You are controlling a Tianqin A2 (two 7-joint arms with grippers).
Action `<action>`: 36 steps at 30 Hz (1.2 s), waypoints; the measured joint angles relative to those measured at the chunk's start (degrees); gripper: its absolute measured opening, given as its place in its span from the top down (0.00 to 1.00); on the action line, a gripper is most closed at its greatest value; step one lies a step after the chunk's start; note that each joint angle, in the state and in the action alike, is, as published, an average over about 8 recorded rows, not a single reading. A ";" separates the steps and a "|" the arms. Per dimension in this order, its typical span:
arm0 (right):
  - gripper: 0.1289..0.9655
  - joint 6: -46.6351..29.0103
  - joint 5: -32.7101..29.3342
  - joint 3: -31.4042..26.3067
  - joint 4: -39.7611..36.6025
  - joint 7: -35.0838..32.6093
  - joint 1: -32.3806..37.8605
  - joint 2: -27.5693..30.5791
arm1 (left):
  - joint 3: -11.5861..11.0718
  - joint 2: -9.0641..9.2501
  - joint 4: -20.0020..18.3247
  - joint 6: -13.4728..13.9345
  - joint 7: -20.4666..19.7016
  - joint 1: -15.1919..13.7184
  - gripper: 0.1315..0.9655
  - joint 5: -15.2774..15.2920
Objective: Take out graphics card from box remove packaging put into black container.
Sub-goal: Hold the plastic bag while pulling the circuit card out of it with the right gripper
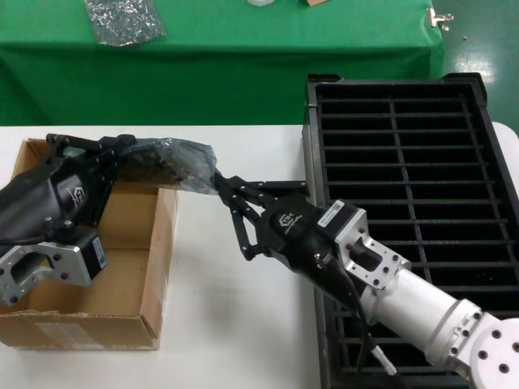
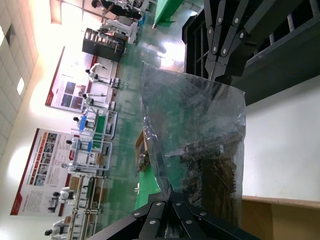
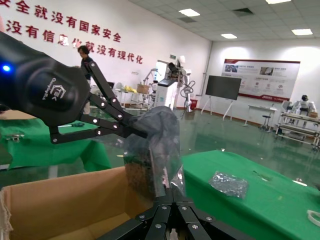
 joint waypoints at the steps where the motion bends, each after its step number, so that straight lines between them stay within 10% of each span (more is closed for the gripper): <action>1: 0.99 -0.29 -0.03 0.12 -0.11 -0.19 0.00 -0.29 | 0.00 0.00 0.00 0.00 0.00 0.00 0.99 0.00; 36: 0.99 -5.58 -15.88 4.65 3.86 8.81 -4.92 -6.26 | 0.00 0.00 0.00 0.00 0.00 0.00 0.99 0.00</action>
